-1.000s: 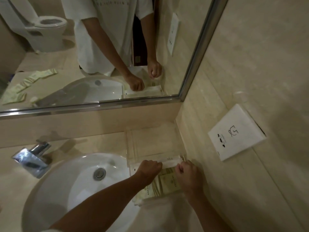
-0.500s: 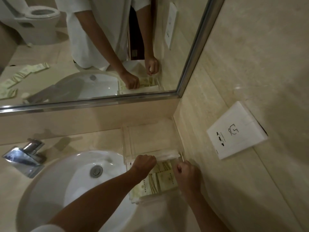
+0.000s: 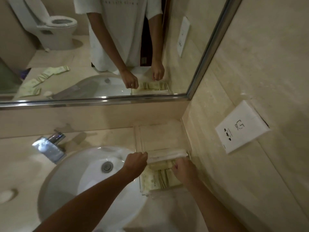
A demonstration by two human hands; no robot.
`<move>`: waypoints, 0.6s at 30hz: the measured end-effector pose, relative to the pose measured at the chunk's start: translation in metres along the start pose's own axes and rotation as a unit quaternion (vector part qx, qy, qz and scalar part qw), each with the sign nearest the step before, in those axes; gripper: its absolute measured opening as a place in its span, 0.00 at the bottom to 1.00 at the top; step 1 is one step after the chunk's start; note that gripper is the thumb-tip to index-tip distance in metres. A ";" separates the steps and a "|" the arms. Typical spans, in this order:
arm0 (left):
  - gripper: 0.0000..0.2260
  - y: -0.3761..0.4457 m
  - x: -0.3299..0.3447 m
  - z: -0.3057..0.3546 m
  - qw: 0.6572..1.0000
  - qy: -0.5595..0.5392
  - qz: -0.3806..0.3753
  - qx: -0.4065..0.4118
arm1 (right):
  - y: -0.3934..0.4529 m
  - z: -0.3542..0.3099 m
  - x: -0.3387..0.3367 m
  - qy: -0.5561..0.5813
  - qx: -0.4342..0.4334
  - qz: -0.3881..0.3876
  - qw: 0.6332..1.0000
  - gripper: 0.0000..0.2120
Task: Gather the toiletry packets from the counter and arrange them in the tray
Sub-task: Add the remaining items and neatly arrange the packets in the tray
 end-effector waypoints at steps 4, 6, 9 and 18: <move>0.11 -0.038 -0.004 -0.046 0.997 -0.022 0.012 -0.071 | -0.001 -0.043 -0.001 -0.042 -0.074 -0.022 0.996 0.05; 0.11 -0.060 -0.006 -0.071 0.994 -0.024 0.024 -0.100 | -0.004 -0.067 0.000 -0.042 -0.104 -0.034 0.993 0.05; 0.10 -0.096 -0.007 -0.104 0.989 -0.036 0.041 -0.141 | -0.011 -0.108 0.001 -0.042 -0.147 -0.031 0.988 0.06; 0.14 -0.207 0.010 -0.185 0.968 -0.070 0.065 -0.232 | -0.061 -0.231 0.035 -0.079 -0.266 -0.041 0.960 0.06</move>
Point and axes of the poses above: each hand's wrist, its own y-axis towards the middle knuckle, its own x-axis out of the palm, z = x × y, the point moved 7 cm from there along y, towards the middle knuckle, and after that the axes turned 2 degrees about z, right-handed, at the moved point
